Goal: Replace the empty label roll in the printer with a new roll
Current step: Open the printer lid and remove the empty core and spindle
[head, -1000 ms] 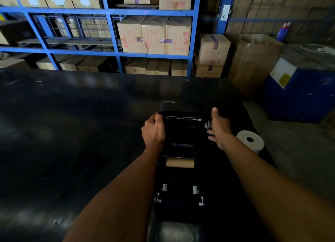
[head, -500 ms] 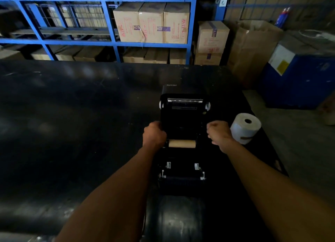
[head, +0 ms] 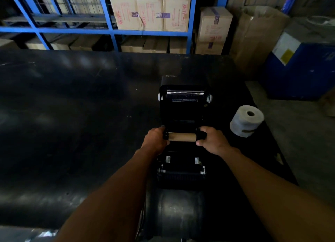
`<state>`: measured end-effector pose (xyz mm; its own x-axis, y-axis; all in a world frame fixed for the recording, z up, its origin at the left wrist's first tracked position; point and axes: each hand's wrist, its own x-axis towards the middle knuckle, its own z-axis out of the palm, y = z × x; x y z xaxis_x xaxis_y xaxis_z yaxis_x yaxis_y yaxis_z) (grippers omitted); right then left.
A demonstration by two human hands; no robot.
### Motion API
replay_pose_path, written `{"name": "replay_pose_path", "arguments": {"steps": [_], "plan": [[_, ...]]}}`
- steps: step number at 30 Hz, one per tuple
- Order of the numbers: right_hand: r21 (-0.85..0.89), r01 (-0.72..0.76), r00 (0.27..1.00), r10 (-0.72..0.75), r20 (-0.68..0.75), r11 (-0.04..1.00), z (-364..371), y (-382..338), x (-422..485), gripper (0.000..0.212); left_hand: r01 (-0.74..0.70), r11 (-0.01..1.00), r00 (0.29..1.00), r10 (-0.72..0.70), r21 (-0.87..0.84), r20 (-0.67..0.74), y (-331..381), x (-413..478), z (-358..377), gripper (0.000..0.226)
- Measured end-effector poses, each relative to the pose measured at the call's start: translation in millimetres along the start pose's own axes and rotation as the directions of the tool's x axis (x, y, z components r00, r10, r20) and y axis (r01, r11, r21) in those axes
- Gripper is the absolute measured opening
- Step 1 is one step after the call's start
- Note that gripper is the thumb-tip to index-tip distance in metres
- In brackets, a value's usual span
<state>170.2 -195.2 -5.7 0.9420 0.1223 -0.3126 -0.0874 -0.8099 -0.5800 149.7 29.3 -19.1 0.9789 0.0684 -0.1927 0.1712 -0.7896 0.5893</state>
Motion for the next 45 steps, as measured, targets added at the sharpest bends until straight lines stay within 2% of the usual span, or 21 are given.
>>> {"name": "replay_pose_path", "arguments": {"steps": [4,9,14,17,19,21,26,28,32,35,39,45], "plan": [[-0.036,0.040,0.999,-0.039,0.038,0.999,-2,2,12,0.053,0.012,0.997,1.000,-0.014,0.083,0.027,-1,13,0,0.030],[-0.026,0.065,0.997,-0.064,0.043,0.998,-4,4,19,0.039,-0.011,0.999,1.000,0.010,0.051,0.027,-5,21,-2,0.037],[0.142,0.121,0.992,-0.115,-0.052,0.982,-14,-5,12,0.029,-0.039,0.979,0.998,0.027,-0.200,-0.063,0,16,-21,0.036],[0.281,0.120,0.993,-0.115,-0.035,0.952,-30,-15,2,0.018,-0.039,0.951,0.997,0.015,-0.306,-0.079,12,9,-40,0.034],[0.440,0.066,0.998,-0.069,-0.010,0.896,-38,-21,-10,0.018,-0.043,0.905,0.996,0.005,-0.424,-0.089,21,0,-47,0.031],[0.570,0.016,1.000,-0.028,0.013,0.821,-42,-25,-26,0.018,-0.018,0.815,0.998,-0.022,-0.579,-0.061,30,-15,-52,0.027],[0.733,-0.033,0.999,-0.006,0.051,0.680,-44,-31,-65,0.014,0.182,0.567,0.982,-0.069,-0.803,0.174,51,-50,-50,0.021],[0.747,-0.056,0.998,0.011,0.065,0.662,-43,-29,-78,0.017,0.227,0.522,0.973,-0.088,-0.822,0.213,57,-60,-41,0.023],[0.754,-0.120,0.993,0.071,0.097,0.645,-45,-17,-98,0.015,0.146,0.583,0.987,-0.033,-0.799,0.157,65,-80,-20,0.035],[0.755,-0.157,0.988,0.106,0.116,0.636,-49,1,-108,0.019,0.159,0.550,0.980,0.012,-0.820,0.198,74,-93,-6,0.037],[0.752,-0.198,0.980,0.154,0.130,0.629,-54,31,-119,0.018,0.223,0.458,0.963,0.036,-0.861,0.269,93,-100,21,0.026],[0.752,-0.272,0.958,0.240,0.155,0.600,-69,93,-126,0.017,0.274,0.443,0.947,0.029,-0.853,0.319,130,-100,71,0.014]]}}
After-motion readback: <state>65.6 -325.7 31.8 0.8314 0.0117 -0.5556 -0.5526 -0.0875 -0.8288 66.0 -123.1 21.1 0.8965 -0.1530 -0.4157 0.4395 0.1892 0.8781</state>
